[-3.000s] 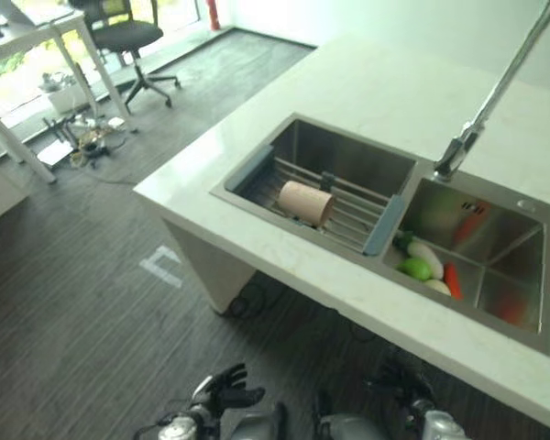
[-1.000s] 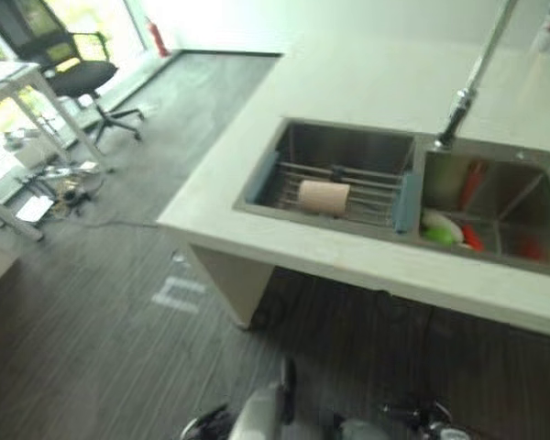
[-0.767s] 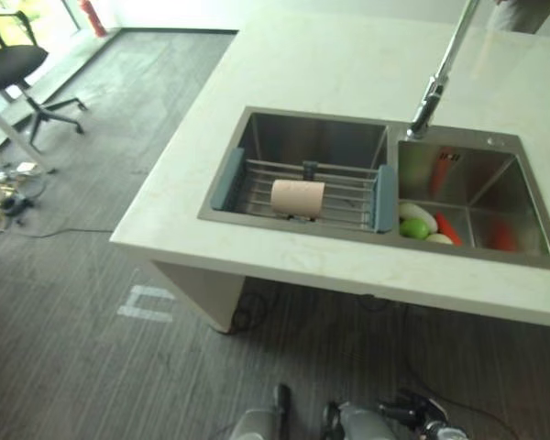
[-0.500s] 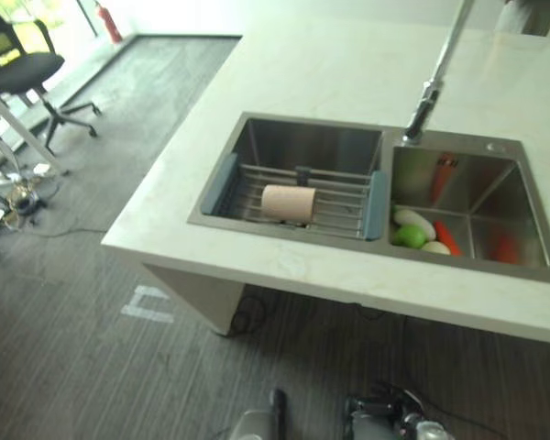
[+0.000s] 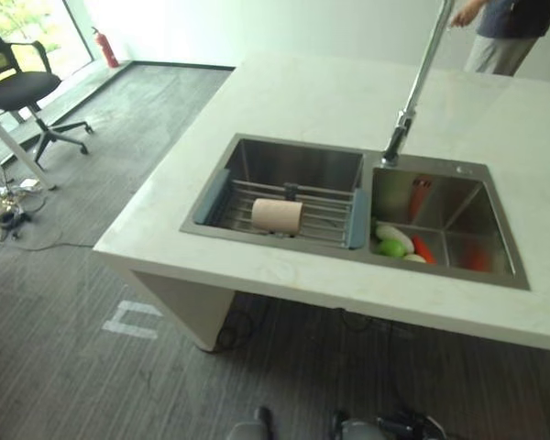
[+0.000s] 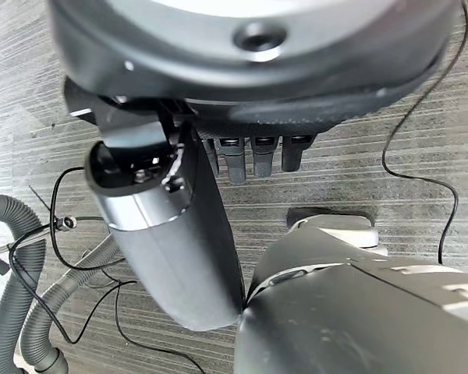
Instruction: Place the dishes in the dishwasher.
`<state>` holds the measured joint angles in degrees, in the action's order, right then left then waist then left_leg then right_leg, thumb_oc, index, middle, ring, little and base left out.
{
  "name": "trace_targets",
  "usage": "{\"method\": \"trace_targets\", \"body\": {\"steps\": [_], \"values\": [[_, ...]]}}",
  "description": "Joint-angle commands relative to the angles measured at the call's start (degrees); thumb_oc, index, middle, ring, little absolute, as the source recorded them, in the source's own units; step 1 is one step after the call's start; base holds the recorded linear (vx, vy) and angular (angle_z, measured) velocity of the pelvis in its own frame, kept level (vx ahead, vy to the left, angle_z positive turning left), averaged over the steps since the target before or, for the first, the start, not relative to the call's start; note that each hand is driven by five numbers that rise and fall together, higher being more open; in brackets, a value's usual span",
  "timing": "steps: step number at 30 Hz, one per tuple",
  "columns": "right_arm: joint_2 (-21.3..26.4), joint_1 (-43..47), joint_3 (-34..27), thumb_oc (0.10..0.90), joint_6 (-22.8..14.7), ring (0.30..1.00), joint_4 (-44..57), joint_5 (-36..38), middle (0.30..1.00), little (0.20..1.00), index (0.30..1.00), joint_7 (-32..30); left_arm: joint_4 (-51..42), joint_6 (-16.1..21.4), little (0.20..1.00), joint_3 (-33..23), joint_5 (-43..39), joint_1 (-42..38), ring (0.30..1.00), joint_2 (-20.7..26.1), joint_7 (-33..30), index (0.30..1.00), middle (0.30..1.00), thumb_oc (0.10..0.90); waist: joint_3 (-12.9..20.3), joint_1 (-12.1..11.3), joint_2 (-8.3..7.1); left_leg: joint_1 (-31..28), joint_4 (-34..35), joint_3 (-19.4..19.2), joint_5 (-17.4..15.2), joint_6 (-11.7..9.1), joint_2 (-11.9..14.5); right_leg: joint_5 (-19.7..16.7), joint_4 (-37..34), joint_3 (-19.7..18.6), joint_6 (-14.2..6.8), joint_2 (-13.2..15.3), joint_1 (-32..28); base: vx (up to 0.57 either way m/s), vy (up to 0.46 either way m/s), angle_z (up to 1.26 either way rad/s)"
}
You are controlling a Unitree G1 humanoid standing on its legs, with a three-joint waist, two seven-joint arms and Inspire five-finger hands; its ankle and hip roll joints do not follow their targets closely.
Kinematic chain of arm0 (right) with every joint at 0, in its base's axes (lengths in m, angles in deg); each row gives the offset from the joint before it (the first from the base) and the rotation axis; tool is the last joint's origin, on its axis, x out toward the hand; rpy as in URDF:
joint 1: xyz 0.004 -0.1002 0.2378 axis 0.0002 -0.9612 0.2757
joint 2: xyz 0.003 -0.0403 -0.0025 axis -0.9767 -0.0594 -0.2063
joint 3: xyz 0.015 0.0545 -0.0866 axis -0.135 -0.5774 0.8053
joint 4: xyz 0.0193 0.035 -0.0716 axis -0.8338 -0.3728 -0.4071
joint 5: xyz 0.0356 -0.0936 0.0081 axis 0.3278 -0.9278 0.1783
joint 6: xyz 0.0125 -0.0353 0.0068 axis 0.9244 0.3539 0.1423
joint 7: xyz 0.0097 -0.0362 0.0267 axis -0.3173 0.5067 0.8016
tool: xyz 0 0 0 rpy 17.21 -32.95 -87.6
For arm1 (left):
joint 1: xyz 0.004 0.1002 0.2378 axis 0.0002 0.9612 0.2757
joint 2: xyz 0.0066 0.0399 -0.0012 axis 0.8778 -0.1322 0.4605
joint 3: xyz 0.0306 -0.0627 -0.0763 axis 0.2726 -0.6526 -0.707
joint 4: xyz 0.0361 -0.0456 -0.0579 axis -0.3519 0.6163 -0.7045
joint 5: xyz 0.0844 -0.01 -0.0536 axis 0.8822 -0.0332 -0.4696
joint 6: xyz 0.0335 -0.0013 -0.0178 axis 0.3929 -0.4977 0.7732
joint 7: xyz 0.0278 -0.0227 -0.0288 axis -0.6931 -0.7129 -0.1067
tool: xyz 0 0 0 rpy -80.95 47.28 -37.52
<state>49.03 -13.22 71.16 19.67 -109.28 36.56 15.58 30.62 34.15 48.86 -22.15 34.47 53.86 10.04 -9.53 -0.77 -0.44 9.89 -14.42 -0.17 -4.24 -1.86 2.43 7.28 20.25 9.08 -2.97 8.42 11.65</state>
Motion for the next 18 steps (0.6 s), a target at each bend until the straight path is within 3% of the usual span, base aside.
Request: {"method": "trace_targets", "body": {"steps": [1, 3, 5, 6, 9, 11, 12, 14, 18], "values": [[4.38, -2.85, -0.56, 0.8, 0.23, 0.9, 2.16, -0.56, 0.9, 0.9, 0.9, 0.71, -9.8, 10.95, 0.9, -6.14, -9.03, -3.9, 0.9, 4.0, -5.52, 0.9, 0.9, 0.8, -2.0, 1.93, 2.55, 1.5, -2.77, -1.39, -2.29, -1.83, 1.3, -1.06, -3.06, -1.34, -6.06, 1.82, -3.64, 0.0, 0.102, 0.0], [4.71, -3.18, -1.31, 0.8, 0.07, 0.9, 2.02, 0.44, 0.9, 0.9, 0.9, 0.45, -11.86, 13.23, 0.9, -8.55, -10.06, -4.16, 0.9, 6.03, -6.9, 0.9, 0.9, 0.8, -1.93, 2.0, 2.9, 1.54, -2.77, -1.39, -2.2, -1.85, 1.19, -1.03, -3.06, -1.37, -6.16, 2.02, -3.59, 0.01, 0.083, -0.08], [4.84, -4.18, -3.31, 0.8, -0.43, 0.9, 1.36, 5.65, 0.9, 0.9, 0.9, -0.22, -15.11, 17.08, 0.9, -14.55, -10.53, -4.65, 0.9, 11.84, -7.75, 0.9, 0.9, 0.8, -1.37, 1.8, 3.43, 1.36, -2.77, -1.34, -2.31, -1.85, 0.99, -0.93, -3.06, -1.27, -6.47, 2.45, -3.73, 0.03, 0.058, -0.1], [4.41, -5.32, -4.98, 0.8, -0.27, 0.9, 0.89, 9.11, 0.9, 0.9, 0.9, -0.06, -18.02, 19.41, 0.9, -18.59, -7.01, -4.63, 0.9, 16.22, -9.98, 0.9, 0.9, 0.8, -0.95, 1.52, 3.51, 1.07, -2.77, -1.13, -2.5, -1.83, 0.84, -0.84, -3.06, -0.93, -6.74, 2.74, -4.07, 0.0, 0.0, 0.0], [3.34, -6.47, -5.36, 0.8, -0.54, 0.9, 1.15, 8.34, 0.9, 0.9, 0.9, -0.3, -20.82, 22.37, 0.9, -22.69, -2.43, -4.54, 0.9, 21.47, -13.26, 0.9, 0.9, 0.8, -0.32, 1.36, 3.7, 0.71, -2.77, -1.11, -2.7, -1.8, 0.76, -0.68, -3.06, -0.7, -6.99, 2.89, -4.48, 0.03, -0.01, 0.02], [1.85, -7.33, -5.57, 0.8, 0.27, 0.9, 2.5, 17.35, 0.9, 0.9, 0.9, -1.78, -24.14, 23.35, 0.9, -26.04, 3.03, -4.0, 0.9, 27.14, -16.24, 0.9, 0.9, 0.8, 0.02, 1.33, 3.74, 0.25, -2.77, -1.2, -2.85, -1.89, 0.87, -0.7, -3.06, -0.71, -7.26, 2.94, -4.83, 0.08, -0.051, -0.01], [0.82, -7.64, -7.6, 0.8, 0.9, 0.9, 3.37, 31.54, 0.9, 0.9, 0.9, -2.03, -25.84, 23.85, 0.9, -27.73, 6.73, -3.4, 0.9, 31.03, -17.71, 0.9, 0.9, 0.8, 0.04, 1.41, 3.93, -0.53, -2.77, -1.44, -3.31, -2.01, 1.03, -0.32, -3.06, -0.71, -7.37, 2.94, -5.53, 0.06, -0.035, 0.0], [-1.23, -8.09, -9.82, 0.8, 3.38, 0.9, 5.83, 40.46, 0.9, 0.9, 0.9, -0.65, -28.64, 23.94, 0.9, -29.45, 10.35, -2.77, 0.9, 34.51, -18.91, 0.9, 0.9, 0.8, 0.64, 1.82, 4.59, -0.18, -2.77, -1.74, -2.95, -2.12, 1.13, -0.51, -3.06, -0.84, -7.28, 2.86, -5.1, 0.03, -0.001, -0.01], [-2.98, -8.15, -8.33, 0.8, 1.4, 0.9, 8.61, 33.8, 0.9, 0.9, 0.9, -3.25, -32.99, 21.94, 0.9, -32.35, 13.48, -3.1, 0.9, 43.48, -15.24, 0.9, 0.9, 0.8, 1.89, 2.1, 5.81, -0.33, -2.77, -2.43, -3.07, -2.59, 1.17, -0.26, -3.06, -0.73, -7.71, 3.1, -5.19, 0.04, 0.021, -0.01]]}}
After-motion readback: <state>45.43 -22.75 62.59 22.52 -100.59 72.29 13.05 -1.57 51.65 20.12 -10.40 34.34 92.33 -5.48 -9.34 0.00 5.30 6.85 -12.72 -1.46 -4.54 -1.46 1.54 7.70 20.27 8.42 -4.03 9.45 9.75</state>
